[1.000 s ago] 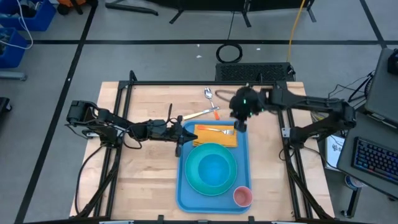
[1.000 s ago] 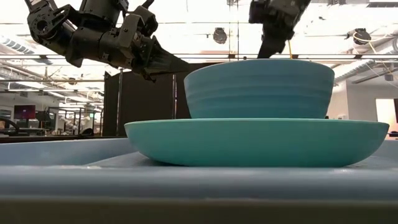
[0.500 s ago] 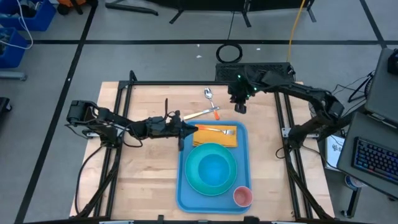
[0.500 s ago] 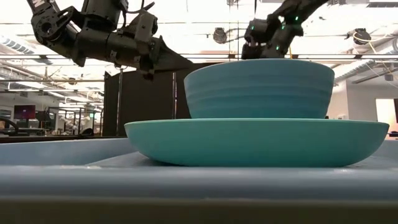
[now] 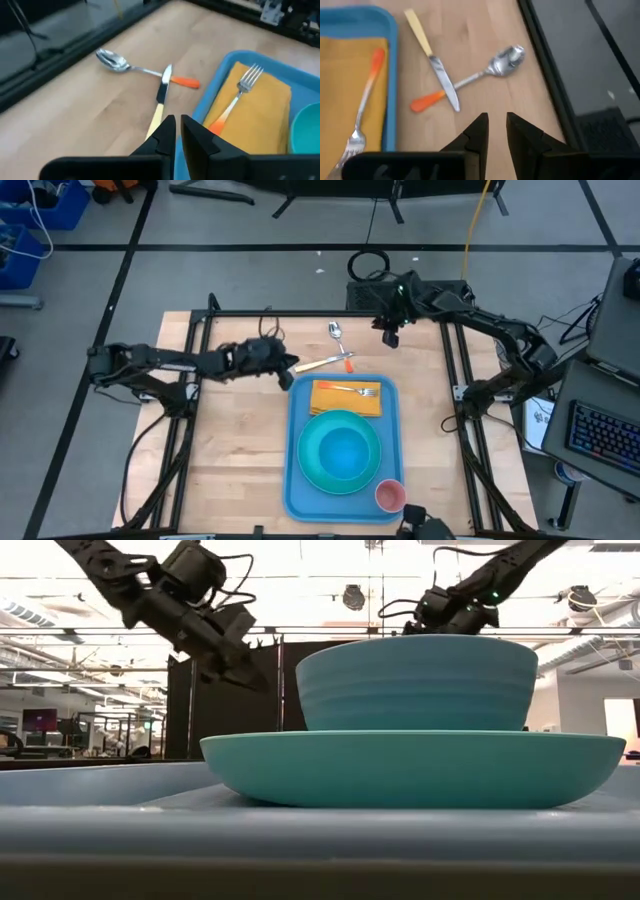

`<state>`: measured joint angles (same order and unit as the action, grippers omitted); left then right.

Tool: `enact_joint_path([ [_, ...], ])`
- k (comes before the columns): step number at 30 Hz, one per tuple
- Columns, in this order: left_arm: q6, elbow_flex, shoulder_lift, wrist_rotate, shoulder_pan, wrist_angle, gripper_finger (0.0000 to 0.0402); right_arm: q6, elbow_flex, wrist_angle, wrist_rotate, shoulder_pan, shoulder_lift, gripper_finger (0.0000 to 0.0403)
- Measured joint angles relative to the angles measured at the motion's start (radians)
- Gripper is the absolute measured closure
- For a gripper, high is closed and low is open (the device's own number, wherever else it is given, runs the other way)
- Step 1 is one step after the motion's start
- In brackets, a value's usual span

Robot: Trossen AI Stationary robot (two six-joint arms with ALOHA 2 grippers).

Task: Set up tray
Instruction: Put the yellow knife to the right of the orange fork on the yellow napkin on the blue serving tray

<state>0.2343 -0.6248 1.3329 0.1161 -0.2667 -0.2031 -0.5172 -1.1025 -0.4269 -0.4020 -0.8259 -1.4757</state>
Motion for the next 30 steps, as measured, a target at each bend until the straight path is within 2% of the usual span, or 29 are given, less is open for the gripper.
enact_joint_path([
  [3,-0.056,-0.045,0.005,-0.099,-0.047,0.081,0.0362,0.005,0.104,0.140,-0.021,-0.005,0.030,0.0344],
  [6,-0.119,-0.069,0.011,-0.154,-0.083,0.141,0.0335,0.007,0.218,0.305,-0.017,-0.006,0.063,0.0342],
  [15,-0.229,-0.086,0.040,-0.368,-0.205,0.142,0.0224,0.014,0.570,0.871,-0.015,-0.021,0.231,0.0353],
  [18,-0.255,-0.087,0.082,-0.378,-0.227,0.134,0.0206,0.052,0.637,1.051,-0.018,-0.025,0.295,0.0357],
  [21,-0.262,-0.086,0.140,-0.380,-0.242,0.134,0.0198,0.132,0.668,1.118,-0.019,-0.024,0.358,0.0358],
  [25,-0.277,-0.086,0.209,-0.429,-0.253,0.143,0.0197,0.207,0.691,1.092,-0.022,-0.001,0.419,0.0358],
  [30,-0.259,-0.086,0.226,-0.456,-0.254,0.151,0.0197,0.168,0.743,1.092,-0.022,0.017,0.435,0.0358],
])
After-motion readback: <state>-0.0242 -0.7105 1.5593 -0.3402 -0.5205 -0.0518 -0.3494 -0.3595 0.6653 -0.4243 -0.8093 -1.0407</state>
